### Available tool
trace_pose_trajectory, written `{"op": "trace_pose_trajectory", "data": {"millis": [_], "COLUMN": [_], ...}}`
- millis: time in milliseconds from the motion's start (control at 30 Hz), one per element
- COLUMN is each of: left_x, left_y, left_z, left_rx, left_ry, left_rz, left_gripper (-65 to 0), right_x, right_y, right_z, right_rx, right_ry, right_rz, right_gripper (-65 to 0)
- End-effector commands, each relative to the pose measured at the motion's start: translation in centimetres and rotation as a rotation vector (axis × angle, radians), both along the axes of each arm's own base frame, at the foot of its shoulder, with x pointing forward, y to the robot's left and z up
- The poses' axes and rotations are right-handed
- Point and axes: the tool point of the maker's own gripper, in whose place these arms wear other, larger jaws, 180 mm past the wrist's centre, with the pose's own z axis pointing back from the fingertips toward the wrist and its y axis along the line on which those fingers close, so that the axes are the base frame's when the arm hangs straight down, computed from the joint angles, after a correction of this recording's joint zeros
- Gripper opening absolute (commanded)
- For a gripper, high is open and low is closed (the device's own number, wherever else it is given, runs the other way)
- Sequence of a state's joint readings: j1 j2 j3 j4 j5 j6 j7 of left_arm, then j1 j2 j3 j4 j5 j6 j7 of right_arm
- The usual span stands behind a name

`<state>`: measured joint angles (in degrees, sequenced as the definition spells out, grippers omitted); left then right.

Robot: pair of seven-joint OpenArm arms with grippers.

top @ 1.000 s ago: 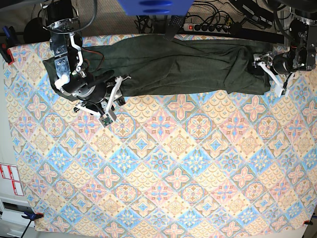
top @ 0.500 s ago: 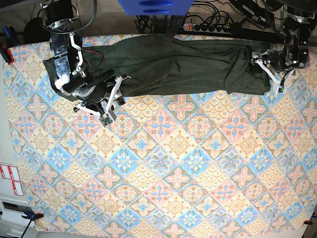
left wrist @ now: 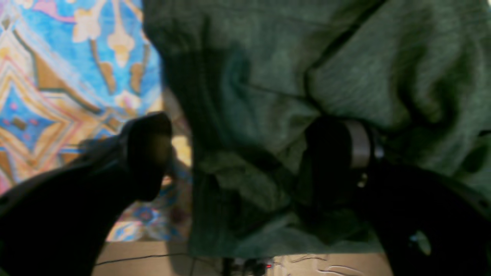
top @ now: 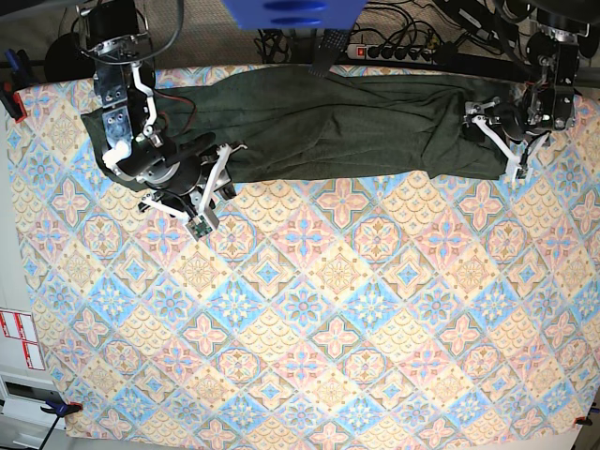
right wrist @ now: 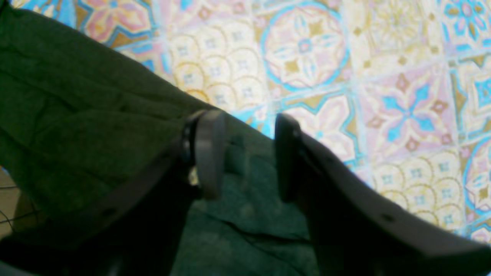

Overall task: Fold the T-shirt properly
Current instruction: 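Grasp the shirt end corner with the left gripper, then fold the held shirt end with the left gripper toward the right gripper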

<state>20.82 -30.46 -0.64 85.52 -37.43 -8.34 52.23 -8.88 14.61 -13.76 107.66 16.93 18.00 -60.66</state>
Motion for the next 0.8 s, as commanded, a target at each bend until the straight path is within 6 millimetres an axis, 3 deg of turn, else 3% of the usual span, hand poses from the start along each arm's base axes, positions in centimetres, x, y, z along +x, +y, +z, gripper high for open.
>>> {"op": "trace_pose_trajectory", "data": {"millis": [0,133,233,300,367,567,767], "left_x": [-1.8,-1.2,-1.0,-0.8,-0.4,1.1,3.2], "left_y": [-4.4,-5.3,-5.4,-5.5,-5.5,-5.2,-0.5], "left_z": [-0.2,0.7,0.9,1.0,1.2,1.9,3.6], "left_rx": [-0.175,-0.203,-0.220,-0.231,-0.234,-0.231,-0.175], "left_ry": [0.050,0.022,0.017,0.012,-0.003,-0.046,-0.132], "left_rz": [-0.022,-0.033,-0.019,-0.013,-0.011,-0.022,0.096], "left_gripper": [-5.2,-12.9,-27.7,-42.2,-52.7,-52.4,-60.1], "right_x": [0.8,0.8,0.8,0.8,0.8,0.9,0.9], "right_y": [0.1,0.1,0.1,0.1,0.1,0.1,0.1], "right_z": [1.2,1.2,1.2,1.2,1.2,1.2,1.2], "right_rx": [0.017,0.017,0.016,0.016,0.017,0.017,0.017], "right_ry": [-0.047,-0.047,-0.045,-0.045,-0.047,-0.048,-0.048], "right_rz": [0.003,0.003,0.003,0.003,0.003,0.002,0.002], "right_gripper": [-42.9,-42.9,-42.9,-42.9,-42.9,-42.9,-42.9]}}
